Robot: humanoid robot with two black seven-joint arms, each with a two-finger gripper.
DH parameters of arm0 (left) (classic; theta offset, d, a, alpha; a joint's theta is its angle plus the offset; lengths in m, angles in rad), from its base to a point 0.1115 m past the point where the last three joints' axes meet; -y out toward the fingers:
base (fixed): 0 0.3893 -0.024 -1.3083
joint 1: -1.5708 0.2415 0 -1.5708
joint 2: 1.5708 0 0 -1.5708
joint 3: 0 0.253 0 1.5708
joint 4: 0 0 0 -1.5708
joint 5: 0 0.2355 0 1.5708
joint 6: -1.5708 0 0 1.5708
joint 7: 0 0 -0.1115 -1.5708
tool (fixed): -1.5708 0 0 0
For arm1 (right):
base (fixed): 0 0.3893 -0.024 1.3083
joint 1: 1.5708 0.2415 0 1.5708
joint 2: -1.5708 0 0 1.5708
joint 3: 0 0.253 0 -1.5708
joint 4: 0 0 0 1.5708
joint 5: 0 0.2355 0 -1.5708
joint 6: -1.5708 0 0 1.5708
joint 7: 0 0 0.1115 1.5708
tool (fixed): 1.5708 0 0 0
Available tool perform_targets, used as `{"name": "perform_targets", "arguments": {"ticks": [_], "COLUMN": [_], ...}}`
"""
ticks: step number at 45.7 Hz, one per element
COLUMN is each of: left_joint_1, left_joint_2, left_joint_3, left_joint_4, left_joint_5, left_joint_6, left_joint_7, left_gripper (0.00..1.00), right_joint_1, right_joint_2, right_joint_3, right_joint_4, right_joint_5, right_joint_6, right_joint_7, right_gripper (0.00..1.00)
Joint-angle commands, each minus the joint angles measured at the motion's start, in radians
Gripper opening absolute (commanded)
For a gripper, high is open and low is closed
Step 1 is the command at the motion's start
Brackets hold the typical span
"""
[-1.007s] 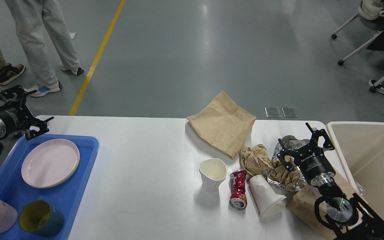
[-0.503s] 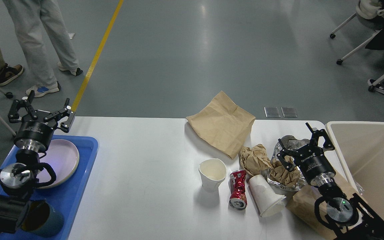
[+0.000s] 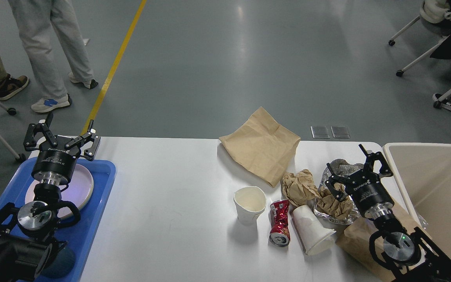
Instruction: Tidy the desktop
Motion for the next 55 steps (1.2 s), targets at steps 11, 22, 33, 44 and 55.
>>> {"name": "perform_targets", "arguments": {"ticks": [11,22,33,44,55], "left_joint_1": [-0.006,-0.002,-0.009,-0.009,-0.015], "left_joint_2": [-0.016,-0.062,-0.078,-0.099,-0.100], "left_joint_3": [0.010,0.009,0.001,0.003,0.003], "left_joint_4": [0.038,0.096,0.113,0.114,0.114], "left_joint_5": [0.007,0.062,0.294,0.290,0.228], "left_joint_6": [0.000,-0.037,-0.059,-0.060,-0.025], "left_joint_7": [0.002,-0.018,-0.190,-0.194,-0.144], "left_gripper": [0.96,0.96,0.96,0.96,0.96], "right_joint_1": [0.000,0.000,0.000,0.000,0.000], "right_joint_2": [0.000,0.000,0.000,0.000,0.000], "right_joint_3": [0.000,0.000,0.000,0.000,0.000], "right_joint_4": [0.000,0.000,0.000,0.000,0.000], "right_joint_5": [0.000,0.000,0.000,0.000,0.000], "right_joint_6": [0.000,0.000,0.000,0.000,0.000], "right_joint_7": [0.000,0.000,0.000,0.000,0.000], "right_gripper": [1.00,1.00,1.00,1.00,1.00]}}
